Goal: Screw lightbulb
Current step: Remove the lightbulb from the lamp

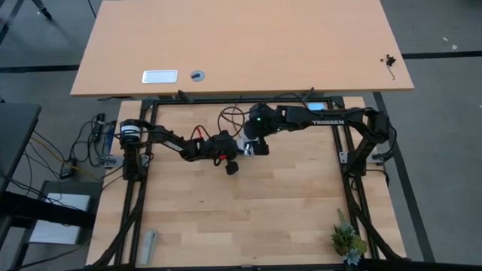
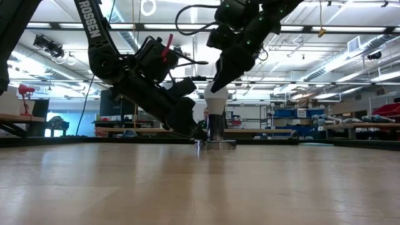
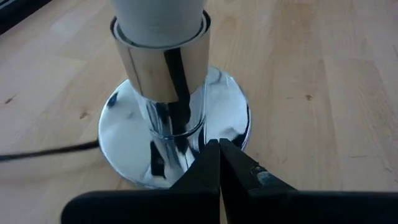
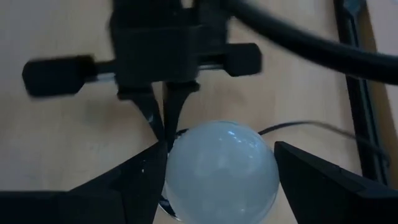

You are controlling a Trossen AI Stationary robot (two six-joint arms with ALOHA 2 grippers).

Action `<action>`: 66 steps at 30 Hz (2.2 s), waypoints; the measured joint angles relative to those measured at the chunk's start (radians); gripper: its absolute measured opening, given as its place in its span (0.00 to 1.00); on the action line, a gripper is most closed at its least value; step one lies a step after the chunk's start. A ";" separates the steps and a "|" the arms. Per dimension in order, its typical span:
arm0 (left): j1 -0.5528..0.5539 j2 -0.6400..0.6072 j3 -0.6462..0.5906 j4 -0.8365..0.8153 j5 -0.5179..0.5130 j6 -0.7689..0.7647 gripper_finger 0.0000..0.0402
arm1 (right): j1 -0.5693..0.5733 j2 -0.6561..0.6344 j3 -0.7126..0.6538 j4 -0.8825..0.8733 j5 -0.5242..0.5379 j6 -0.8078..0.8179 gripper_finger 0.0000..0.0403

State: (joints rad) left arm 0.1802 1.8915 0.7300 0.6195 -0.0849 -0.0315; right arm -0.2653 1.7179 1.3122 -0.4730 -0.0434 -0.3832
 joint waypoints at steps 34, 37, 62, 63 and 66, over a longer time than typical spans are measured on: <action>0.000 0.000 -0.001 -0.004 -0.001 -0.003 0.00 | 0.048 0.044 0.120 -0.155 0.253 0.721 0.80; 0.000 0.000 -0.001 -0.004 -0.001 -0.003 0.00 | 0.048 0.067 0.119 -0.166 0.232 0.675 0.80; 0.000 0.000 -0.001 -0.009 -0.002 0.000 0.00 | 0.034 0.064 0.208 -0.202 0.242 0.280 0.79; 0.000 0.000 -0.001 -0.009 -0.002 0.000 0.00 | 0.037 0.064 0.224 -0.221 0.256 0.352 0.80; 0.000 0.000 -0.001 -0.010 -0.002 0.000 0.00 | 0.047 0.061 0.247 -0.269 0.262 0.566 0.79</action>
State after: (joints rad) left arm 0.1806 1.8914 0.7288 0.6100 -0.0872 -0.0312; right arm -0.2185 1.7790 1.5597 -0.7418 0.2190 0.1826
